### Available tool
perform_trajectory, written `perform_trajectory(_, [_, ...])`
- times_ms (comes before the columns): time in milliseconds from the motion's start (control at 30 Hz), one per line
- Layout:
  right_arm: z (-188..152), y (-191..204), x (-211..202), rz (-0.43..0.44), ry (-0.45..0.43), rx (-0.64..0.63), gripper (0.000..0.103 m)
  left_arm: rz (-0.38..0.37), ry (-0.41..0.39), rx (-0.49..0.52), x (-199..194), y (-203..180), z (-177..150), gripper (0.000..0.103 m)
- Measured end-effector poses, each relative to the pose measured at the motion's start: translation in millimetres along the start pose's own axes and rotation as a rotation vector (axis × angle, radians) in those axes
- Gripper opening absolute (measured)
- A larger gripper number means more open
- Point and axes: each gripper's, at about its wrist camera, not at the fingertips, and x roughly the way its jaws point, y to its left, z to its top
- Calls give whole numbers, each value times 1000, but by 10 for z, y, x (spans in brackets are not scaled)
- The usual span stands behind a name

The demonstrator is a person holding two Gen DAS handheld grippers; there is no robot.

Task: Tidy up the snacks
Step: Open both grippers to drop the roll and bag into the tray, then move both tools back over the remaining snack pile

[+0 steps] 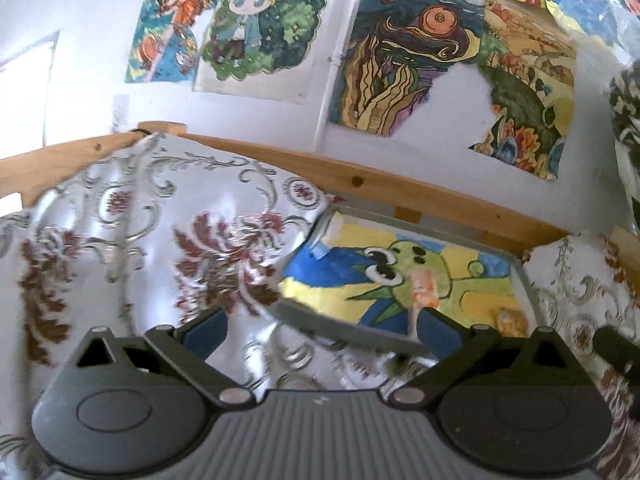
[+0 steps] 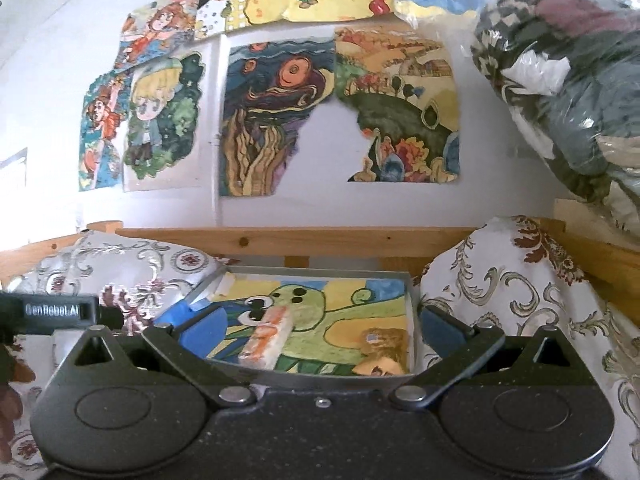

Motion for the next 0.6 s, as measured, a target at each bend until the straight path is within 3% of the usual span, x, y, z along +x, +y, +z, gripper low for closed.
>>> perform_trajectory(367, [-167, 256, -496, 8, 39, 41, 102, 42, -37, 21, -604, 325, -292, 103])
perform_trajectory(600, [-292, 390, -775, 18, 76, 70, 102, 73, 23, 21, -880, 581, -490, 103])
